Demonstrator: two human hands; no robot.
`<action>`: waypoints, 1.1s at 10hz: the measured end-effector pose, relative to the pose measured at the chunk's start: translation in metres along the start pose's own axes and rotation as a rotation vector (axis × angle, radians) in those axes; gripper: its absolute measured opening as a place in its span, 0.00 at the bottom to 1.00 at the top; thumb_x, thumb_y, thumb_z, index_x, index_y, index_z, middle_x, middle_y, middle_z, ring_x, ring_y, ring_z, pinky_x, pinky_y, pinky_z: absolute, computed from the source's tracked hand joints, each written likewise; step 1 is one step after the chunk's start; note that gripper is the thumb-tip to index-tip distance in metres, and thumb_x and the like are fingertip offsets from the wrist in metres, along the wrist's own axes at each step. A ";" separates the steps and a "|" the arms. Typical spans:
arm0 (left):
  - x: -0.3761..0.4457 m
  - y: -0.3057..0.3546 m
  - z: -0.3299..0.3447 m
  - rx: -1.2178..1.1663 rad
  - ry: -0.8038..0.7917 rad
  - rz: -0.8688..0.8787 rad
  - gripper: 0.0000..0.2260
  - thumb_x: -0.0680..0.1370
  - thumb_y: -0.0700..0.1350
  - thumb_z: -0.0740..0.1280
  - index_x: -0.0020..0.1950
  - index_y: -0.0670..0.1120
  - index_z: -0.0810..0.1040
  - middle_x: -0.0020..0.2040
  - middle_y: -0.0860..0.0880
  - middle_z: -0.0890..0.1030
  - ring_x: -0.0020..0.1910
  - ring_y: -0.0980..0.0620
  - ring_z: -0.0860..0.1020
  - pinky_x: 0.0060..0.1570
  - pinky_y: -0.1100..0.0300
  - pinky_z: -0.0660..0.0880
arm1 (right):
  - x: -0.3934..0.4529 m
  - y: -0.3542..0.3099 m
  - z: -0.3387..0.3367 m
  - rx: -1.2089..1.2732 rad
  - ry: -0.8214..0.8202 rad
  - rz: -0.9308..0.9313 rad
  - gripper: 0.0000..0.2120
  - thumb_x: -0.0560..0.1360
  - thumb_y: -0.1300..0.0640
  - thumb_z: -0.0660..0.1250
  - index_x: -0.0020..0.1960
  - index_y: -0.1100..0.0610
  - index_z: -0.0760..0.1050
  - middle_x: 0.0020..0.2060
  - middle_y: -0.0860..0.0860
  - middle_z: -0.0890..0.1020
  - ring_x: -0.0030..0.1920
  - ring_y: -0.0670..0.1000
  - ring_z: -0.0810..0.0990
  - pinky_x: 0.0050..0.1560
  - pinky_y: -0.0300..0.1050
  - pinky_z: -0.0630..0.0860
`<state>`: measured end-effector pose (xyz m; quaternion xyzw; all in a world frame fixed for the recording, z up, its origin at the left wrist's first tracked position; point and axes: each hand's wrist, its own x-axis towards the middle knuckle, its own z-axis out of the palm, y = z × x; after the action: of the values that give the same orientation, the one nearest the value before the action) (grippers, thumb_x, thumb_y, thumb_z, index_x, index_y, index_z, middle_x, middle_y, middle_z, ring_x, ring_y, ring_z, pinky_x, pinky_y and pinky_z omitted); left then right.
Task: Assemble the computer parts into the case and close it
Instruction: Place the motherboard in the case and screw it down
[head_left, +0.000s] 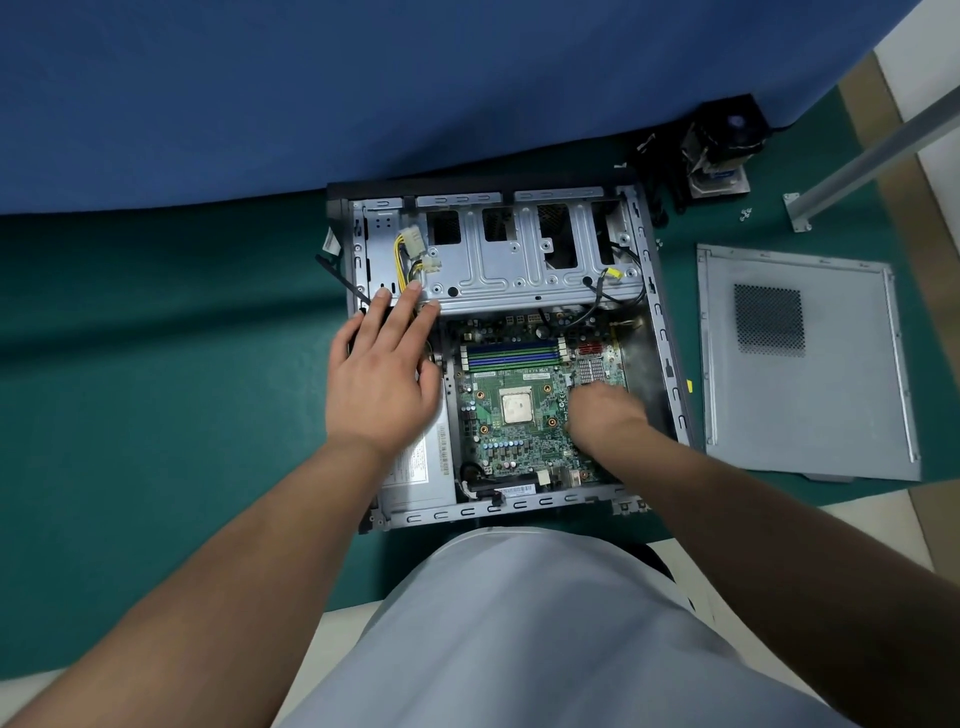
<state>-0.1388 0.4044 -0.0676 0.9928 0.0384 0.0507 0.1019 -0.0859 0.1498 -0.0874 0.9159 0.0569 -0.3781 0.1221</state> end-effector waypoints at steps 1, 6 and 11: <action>0.000 0.000 0.000 0.003 -0.001 0.000 0.27 0.79 0.51 0.55 0.79 0.56 0.66 0.82 0.55 0.62 0.81 0.50 0.58 0.78 0.50 0.55 | 0.001 -0.019 -0.015 0.048 0.123 -0.098 0.09 0.80 0.57 0.66 0.58 0.59 0.78 0.41 0.52 0.76 0.43 0.55 0.79 0.39 0.48 0.75; 0.001 0.000 0.001 0.013 0.021 0.012 0.28 0.78 0.50 0.56 0.80 0.55 0.66 0.82 0.55 0.62 0.81 0.50 0.58 0.78 0.49 0.54 | 0.039 -0.109 -0.048 0.469 0.145 -0.284 0.05 0.79 0.60 0.66 0.45 0.54 0.71 0.38 0.51 0.71 0.50 0.61 0.81 0.47 0.48 0.76; 0.002 0.000 0.002 0.017 0.030 0.012 0.27 0.78 0.50 0.57 0.79 0.55 0.66 0.82 0.55 0.62 0.81 0.50 0.59 0.78 0.50 0.53 | 0.033 -0.108 -0.036 0.496 0.182 -0.286 0.05 0.79 0.64 0.65 0.53 0.57 0.74 0.45 0.54 0.73 0.52 0.61 0.80 0.46 0.47 0.73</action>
<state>-0.1368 0.4043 -0.0690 0.9930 0.0345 0.0656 0.0923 -0.0591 0.2642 -0.1054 0.9306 0.1022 -0.3102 -0.1654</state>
